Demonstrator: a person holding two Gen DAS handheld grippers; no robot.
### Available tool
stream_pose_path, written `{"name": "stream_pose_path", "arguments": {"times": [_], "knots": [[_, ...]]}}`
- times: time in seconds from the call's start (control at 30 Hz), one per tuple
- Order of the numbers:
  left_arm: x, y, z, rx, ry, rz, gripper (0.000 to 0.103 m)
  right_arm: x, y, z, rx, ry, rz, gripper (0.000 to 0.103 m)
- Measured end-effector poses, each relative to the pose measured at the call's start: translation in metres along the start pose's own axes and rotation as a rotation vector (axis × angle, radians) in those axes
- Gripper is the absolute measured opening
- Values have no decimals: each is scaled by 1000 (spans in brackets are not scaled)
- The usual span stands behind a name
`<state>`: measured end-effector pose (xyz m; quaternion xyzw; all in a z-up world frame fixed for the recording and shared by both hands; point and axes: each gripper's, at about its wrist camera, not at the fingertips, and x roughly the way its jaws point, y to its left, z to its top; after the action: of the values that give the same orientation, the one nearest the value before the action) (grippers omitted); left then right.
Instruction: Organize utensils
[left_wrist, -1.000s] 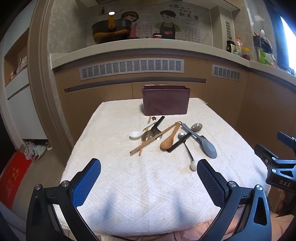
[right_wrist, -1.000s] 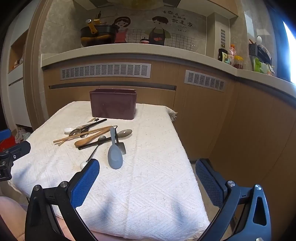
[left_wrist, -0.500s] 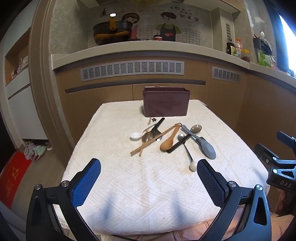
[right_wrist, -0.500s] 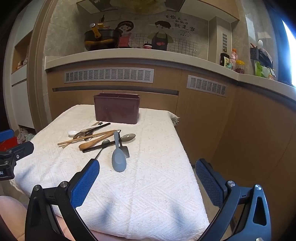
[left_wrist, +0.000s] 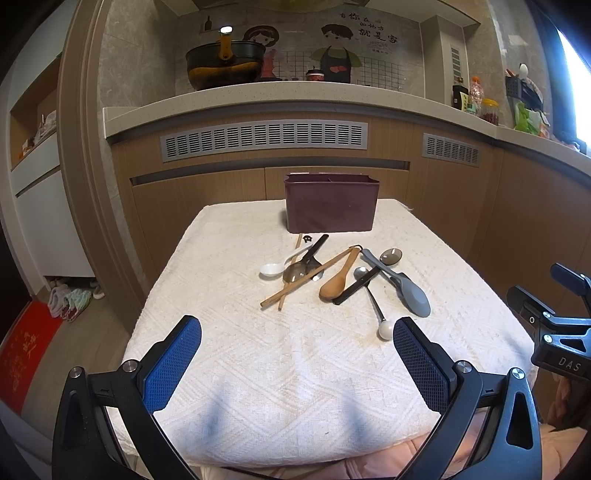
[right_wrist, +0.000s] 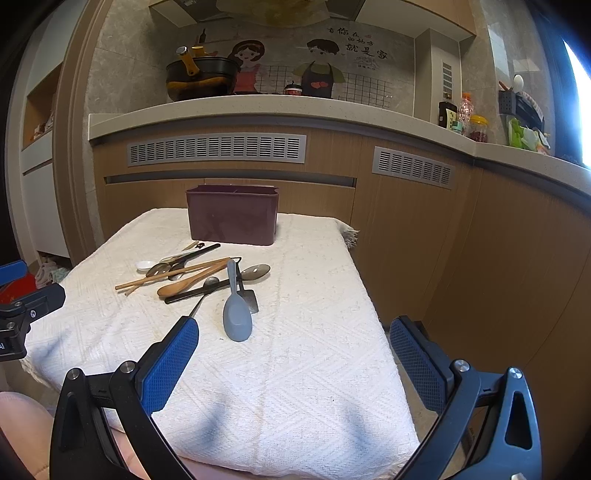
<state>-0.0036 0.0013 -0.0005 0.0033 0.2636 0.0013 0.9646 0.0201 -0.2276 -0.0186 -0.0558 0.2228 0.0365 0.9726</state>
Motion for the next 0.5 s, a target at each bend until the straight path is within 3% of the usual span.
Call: {"name": "stream_pose_path", "arguments": {"times": [0.5], "knots": [[-2, 1, 0, -1, 1, -2, 103, 2, 0, -1, 3, 11, 3, 103]]}}
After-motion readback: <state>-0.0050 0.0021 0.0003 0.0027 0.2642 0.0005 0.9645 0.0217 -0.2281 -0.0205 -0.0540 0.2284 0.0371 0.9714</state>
